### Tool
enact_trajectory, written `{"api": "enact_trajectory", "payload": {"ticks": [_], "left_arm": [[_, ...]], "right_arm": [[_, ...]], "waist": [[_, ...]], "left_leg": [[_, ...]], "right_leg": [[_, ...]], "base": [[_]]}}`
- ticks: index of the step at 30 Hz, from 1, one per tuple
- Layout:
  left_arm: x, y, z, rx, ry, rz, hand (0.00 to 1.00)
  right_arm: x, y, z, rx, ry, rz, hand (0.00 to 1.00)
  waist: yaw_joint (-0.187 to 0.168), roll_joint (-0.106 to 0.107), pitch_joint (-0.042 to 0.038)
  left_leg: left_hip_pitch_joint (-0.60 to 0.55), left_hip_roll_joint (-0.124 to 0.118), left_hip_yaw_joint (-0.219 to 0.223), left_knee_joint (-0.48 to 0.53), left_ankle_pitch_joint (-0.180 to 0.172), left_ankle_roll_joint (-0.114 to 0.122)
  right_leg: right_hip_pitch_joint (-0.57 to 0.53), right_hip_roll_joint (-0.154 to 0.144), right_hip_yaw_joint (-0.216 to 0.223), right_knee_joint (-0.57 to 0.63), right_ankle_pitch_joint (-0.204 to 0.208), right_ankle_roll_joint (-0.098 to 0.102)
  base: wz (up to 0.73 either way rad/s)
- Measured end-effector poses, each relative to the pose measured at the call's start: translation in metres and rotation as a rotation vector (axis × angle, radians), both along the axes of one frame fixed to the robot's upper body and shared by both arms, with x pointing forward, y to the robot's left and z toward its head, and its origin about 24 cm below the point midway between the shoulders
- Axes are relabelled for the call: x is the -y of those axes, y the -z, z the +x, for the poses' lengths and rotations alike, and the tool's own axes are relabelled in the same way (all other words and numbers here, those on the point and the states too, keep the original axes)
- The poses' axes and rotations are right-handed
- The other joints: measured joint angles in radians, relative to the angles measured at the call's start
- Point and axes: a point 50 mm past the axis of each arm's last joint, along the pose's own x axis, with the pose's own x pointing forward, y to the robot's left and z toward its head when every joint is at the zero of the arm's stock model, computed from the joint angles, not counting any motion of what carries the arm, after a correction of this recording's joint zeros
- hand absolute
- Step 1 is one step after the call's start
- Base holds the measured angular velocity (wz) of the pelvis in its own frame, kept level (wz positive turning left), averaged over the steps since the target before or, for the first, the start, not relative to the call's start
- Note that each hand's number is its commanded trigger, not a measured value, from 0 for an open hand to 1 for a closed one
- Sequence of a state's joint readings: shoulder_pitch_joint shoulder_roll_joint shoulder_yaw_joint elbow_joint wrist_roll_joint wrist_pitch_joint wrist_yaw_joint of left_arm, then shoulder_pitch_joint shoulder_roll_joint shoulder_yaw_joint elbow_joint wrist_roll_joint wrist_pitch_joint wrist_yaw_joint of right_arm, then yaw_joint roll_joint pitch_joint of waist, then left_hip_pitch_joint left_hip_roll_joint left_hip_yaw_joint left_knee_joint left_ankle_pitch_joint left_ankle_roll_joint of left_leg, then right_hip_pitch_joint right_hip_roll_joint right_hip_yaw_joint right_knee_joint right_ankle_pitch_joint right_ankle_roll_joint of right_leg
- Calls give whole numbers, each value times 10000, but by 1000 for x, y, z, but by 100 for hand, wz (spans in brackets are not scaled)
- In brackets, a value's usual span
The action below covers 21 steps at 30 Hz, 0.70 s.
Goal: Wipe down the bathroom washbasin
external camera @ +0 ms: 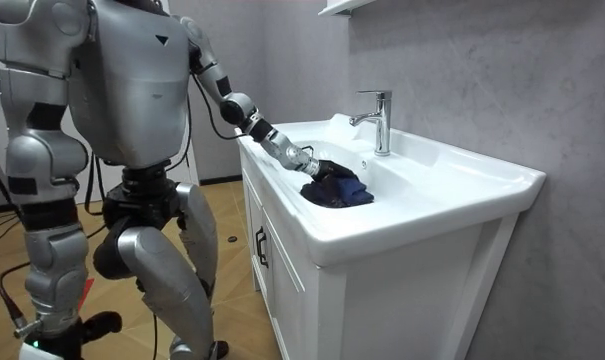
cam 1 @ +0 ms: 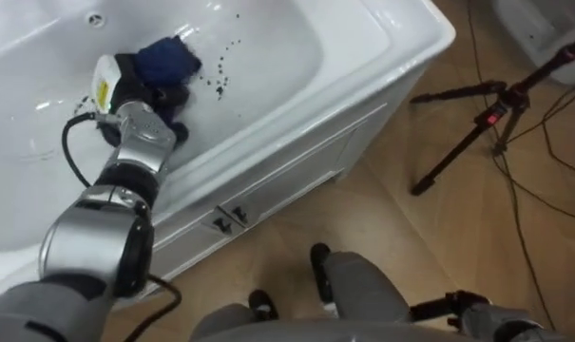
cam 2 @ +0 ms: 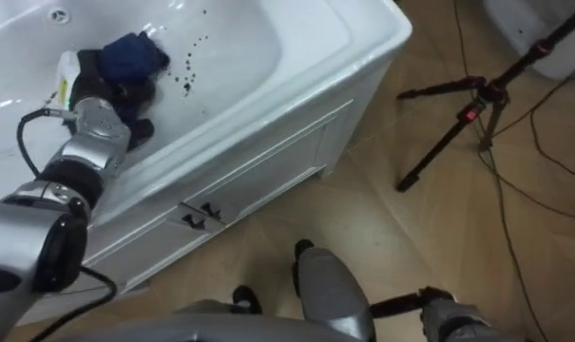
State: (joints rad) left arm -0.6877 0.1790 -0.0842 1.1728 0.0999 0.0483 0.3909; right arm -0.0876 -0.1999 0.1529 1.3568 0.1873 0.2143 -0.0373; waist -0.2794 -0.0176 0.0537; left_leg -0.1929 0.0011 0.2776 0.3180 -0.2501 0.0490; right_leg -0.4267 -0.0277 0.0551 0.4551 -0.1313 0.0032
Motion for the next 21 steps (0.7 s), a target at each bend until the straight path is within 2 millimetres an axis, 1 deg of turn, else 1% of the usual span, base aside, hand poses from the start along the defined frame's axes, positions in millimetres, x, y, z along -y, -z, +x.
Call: {"api": "enact_trajectory", "payload": {"ticks": [1,3,4,5,6,7,8,14,16,21], "left_arm": [[1,-4,4,96,-6,-369,100],[2,-6,6,203,-57,-731,100],[2,-7,7,231,11,-755,100],[3,-8,8,277,76,-761,100],[4,-8,8,287,138,-715,100],[6,-10,9,329,334,-574,100],[9,-11,10,352,517,-456,100],[27,-20,18,564,1518,-57,100],[33,-22,19,666,1749,-76,100],[35,-22,19,661,1848,-128,100]], "right_arm": [[-1,1,-2,-2,-38,84,0],[-2,1,-3,-15,-86,160,0],[-2,1,-3,30,-184,208,0],[-2,1,-2,86,-210,310,0],[-2,1,-2,117,-218,352,0],[-2,1,0,224,-283,421,0],[-2,0,4,314,-392,466,0],[-2,-3,18,713,-1056,617,0],[-2,-3,18,738,-1195,640,0],[-2,-3,18,729,-1276,795,0]], "waist": [[-172,29,12],[-327,94,13],[-463,191,-4],[-494,245,-23],[-516,255,-26],[-527,312,-62],[-539,319,-66],[-569,361,-44],[-585,377,-34],[-598,377,-25]], "left_leg": [[-86,-4,54,147,-51,33],[-150,-6,91,330,-143,48],[-252,15,68,498,-210,60],[-333,17,61,606,-246,64],[-371,14,47,627,-247,67],[-429,7,12,672,-248,72],[-476,12,-39,736,-256,84],[-695,19,-196,1044,-334,162],[-762,19,-272,1125,-356,177],[-764,11,-292,1144,-366,188]], "right_leg": [[-113,-35,4,155,-13,3],[-186,-60,10,316,-72,7],[-228,-63,-14,366,-98,24],[-287,-71,-16,420,-108,31],[-305,-81,-26,426,-108,32],[-335,-93,-37,427,-102,43],[-341,-92,-46,423,-91,56],[-358,-121,-115,461,-82,122],[-357,-148,-185,467,-87,132],[-336,-164,-194,466,-83,148]], "base": [[-9],[-4],[7],[8],[7],[10],[11],[9],[9],[1]]}}
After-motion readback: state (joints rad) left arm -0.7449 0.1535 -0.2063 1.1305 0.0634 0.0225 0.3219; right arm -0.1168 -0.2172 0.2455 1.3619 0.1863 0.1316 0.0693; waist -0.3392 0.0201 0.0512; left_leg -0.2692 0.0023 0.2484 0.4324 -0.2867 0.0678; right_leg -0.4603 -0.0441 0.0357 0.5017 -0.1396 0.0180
